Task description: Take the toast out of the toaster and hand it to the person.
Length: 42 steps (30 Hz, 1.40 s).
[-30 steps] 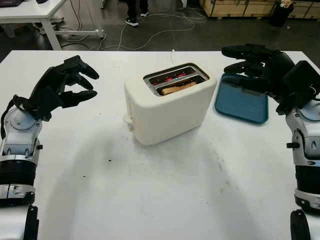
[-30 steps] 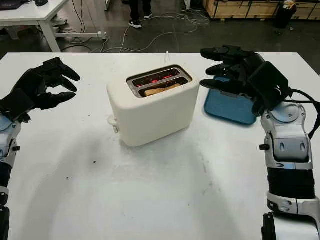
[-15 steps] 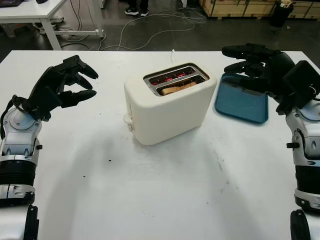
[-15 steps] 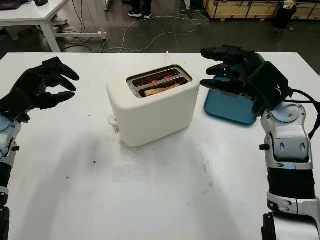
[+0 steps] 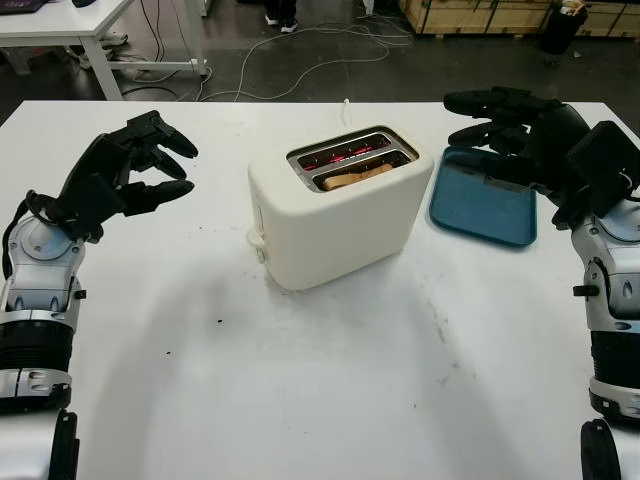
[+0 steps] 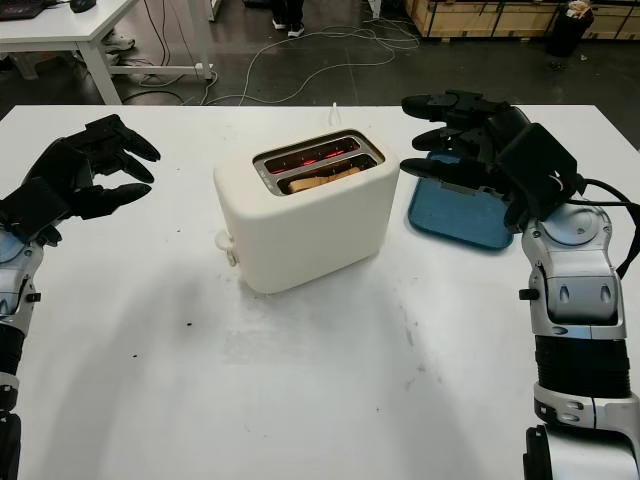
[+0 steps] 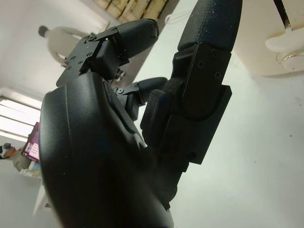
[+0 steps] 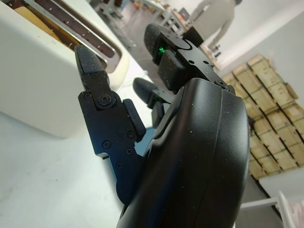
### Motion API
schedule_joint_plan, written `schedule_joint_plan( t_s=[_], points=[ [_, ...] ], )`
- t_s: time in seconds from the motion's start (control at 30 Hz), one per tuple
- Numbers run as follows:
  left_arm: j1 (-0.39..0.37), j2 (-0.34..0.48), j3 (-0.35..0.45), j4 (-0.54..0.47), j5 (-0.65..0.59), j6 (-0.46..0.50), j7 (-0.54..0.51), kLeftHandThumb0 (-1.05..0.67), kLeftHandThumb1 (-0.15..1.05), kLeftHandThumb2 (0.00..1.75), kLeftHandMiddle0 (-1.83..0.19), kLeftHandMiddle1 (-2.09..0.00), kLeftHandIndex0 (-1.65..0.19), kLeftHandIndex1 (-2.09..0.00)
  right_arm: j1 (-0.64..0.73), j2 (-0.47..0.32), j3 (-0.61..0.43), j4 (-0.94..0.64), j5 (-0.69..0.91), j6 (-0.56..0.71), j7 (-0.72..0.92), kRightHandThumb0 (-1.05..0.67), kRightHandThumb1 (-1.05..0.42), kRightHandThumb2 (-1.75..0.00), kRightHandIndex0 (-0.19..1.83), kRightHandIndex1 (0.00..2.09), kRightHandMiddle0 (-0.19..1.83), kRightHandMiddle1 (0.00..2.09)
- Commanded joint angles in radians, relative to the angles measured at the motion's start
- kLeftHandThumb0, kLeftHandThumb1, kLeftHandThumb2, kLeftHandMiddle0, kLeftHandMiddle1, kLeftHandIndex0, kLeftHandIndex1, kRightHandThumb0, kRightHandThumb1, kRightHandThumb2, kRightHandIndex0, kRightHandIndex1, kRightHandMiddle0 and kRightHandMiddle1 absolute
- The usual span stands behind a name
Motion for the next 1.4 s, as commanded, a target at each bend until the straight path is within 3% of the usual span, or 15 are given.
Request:
schedule_joint_plan(
  t_s=[0.0, 1.37],
  points=[
    [-0.008, -0.006, 0.001, -0.001, -0.002, -0.001, 0.009, -1.05, 0.92, 0.07, -0.33, -1.44, -0.33, -1.32, -0.011, -0.012, -0.008, -0.002, 0.006, -0.001, 0.003, -0.33, -0.77, 0.0, 0.27, 0.96, 0.59, 0.2],
    [0.016, 0.014, -0.003, -0.018, 0.034, -0.039, 0.05, -1.05, 0.92, 0.14, -0.32, -1.49, -0.29, -1.38, 0.0, -0.011, -0.018, -0.016, 0.013, -0.003, -0.01, -0.3, -0.76, 0.0, 0.28, 0.93, 0.58, 0.19]
  ],
)
